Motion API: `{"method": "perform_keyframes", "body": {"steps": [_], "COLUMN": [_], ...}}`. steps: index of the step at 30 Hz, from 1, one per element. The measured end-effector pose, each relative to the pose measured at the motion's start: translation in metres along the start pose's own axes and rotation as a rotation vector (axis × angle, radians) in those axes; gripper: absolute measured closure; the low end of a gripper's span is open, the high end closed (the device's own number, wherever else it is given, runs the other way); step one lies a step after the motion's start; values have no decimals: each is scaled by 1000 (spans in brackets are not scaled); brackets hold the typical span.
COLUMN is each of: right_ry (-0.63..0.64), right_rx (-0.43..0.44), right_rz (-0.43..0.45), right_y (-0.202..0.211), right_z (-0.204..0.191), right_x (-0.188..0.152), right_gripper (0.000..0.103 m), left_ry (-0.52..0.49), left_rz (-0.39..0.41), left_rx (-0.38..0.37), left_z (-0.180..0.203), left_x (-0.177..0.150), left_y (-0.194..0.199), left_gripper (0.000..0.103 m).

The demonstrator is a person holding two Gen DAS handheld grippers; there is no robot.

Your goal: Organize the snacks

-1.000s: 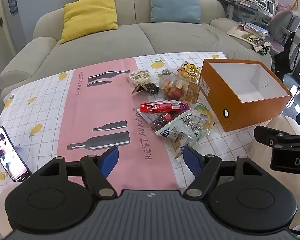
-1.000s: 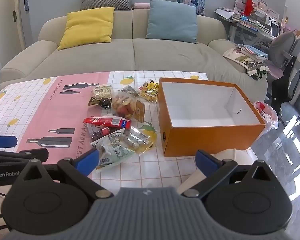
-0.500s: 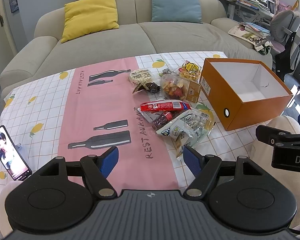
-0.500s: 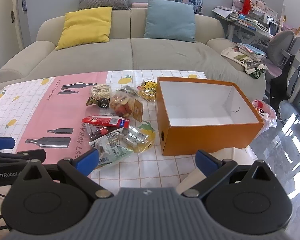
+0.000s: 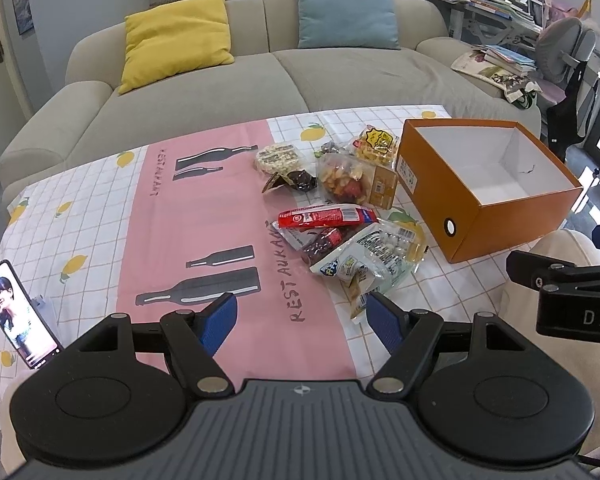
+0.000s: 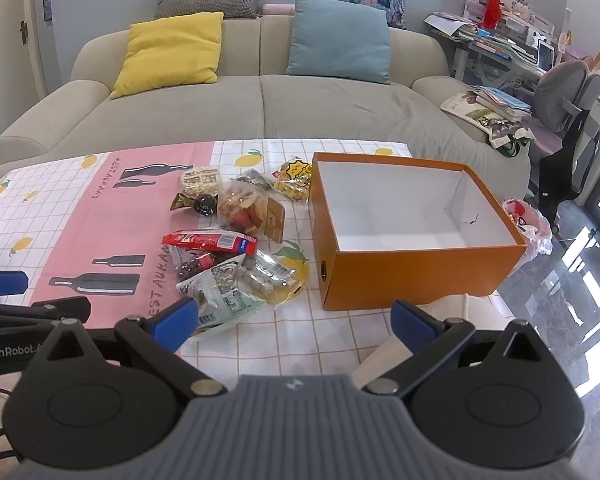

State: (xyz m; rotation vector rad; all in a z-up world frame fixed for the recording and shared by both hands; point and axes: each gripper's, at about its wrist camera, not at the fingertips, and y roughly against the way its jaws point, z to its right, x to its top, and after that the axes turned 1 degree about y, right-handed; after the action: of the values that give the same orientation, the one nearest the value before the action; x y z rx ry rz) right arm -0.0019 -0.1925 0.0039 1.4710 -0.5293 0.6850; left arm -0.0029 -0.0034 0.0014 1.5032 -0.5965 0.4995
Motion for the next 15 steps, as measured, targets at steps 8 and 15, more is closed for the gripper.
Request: {"method": "perform_keyframes", "body": {"steps": [8,15], "right_ry": [-11,-17], "right_rx": [-10,-19], "right_rz": [-3,-5], "right_y": [1,2], "right_z": [1,2], "right_x": [0,0], "right_gripper": [3,3], "left_ry": [-12,-14], "left_rz": [10,10], "left_rx": [-9,-10], "left_z": [2,3], "left_x": [1,1], "left_y": [1,1], "left_gripper": [17,17]}}
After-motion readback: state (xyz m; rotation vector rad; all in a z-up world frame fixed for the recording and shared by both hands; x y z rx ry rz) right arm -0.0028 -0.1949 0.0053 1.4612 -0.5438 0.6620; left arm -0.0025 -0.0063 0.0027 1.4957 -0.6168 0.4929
